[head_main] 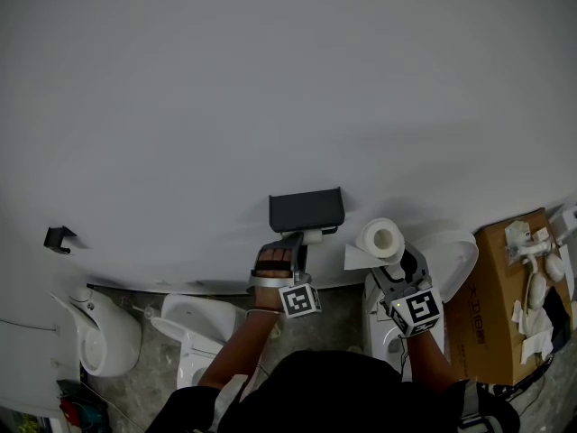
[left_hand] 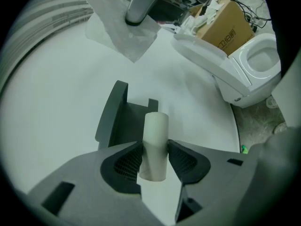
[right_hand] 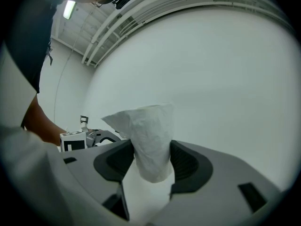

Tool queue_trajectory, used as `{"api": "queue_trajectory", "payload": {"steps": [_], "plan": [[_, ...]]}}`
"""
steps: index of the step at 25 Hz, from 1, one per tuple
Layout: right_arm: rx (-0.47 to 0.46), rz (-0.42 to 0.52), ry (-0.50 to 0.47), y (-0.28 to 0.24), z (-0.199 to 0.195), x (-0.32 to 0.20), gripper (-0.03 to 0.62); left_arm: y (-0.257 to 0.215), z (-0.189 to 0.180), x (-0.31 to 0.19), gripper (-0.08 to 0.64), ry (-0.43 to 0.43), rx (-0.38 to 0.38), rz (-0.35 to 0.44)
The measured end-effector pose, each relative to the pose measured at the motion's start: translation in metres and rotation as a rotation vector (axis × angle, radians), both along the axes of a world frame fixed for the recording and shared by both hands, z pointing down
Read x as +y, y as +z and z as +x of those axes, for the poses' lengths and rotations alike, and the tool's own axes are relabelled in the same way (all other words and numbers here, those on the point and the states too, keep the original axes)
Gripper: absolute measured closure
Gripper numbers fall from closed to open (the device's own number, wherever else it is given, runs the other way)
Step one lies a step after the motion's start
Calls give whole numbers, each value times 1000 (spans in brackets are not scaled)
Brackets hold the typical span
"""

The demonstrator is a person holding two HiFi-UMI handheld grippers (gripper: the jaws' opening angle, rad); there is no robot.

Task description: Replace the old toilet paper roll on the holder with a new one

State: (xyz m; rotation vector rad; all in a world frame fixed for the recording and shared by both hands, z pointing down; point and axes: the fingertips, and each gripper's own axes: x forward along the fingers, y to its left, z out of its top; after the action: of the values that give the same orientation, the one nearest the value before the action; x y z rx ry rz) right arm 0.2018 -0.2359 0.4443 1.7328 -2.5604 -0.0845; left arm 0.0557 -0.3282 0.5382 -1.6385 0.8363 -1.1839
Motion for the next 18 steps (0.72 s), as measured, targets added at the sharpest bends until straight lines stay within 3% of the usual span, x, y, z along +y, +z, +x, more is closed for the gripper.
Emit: {"api": "queue_trajectory", "payload": {"steps": [11, 18], "plan": [[1, 19, -3, -7, -1, -4, 354, -6, 6, 1, 391, 10, 30, -6], [2, 23, 16, -7, 7, -5, 354, -13, 29, 1, 391, 53, 48, -7]]}}
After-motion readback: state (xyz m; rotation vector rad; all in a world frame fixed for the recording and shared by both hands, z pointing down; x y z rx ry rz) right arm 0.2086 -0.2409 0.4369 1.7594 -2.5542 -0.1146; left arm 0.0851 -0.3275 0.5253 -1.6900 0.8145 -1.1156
